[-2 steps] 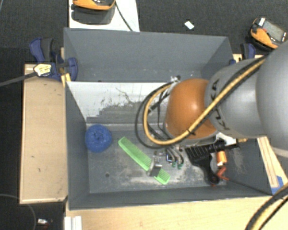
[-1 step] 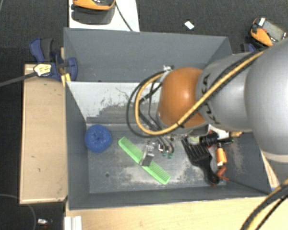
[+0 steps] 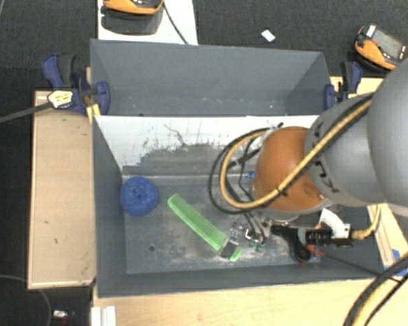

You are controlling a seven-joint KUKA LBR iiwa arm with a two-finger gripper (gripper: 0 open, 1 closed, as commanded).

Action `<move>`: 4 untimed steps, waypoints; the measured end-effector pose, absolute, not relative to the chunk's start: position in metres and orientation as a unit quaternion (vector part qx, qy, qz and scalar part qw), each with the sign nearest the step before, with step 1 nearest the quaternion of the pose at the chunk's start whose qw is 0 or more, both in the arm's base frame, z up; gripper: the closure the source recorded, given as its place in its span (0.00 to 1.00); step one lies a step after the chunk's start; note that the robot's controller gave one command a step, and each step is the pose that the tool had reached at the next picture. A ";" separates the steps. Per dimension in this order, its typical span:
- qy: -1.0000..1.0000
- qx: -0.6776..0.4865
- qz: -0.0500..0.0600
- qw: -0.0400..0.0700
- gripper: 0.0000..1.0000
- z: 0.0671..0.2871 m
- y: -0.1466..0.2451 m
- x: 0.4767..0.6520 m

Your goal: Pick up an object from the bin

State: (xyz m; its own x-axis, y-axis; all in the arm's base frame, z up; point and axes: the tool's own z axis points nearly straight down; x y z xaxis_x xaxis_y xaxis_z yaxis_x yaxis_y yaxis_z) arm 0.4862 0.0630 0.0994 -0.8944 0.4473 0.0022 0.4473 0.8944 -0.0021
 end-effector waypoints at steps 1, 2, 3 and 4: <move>-0.966 -0.258 -0.004 -0.006 0.00 0.069 0.085 0.486; -0.952 -0.307 -0.002 -0.005 1.00 0.071 0.094 0.497; -0.951 -0.308 -0.002 -0.005 1.00 0.071 0.094 0.497; -0.951 -0.308 -0.002 -0.005 1.00 0.072 0.094 0.497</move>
Offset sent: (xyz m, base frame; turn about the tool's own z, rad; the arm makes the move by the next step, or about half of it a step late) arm 0.0103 0.0313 -0.0294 0.1607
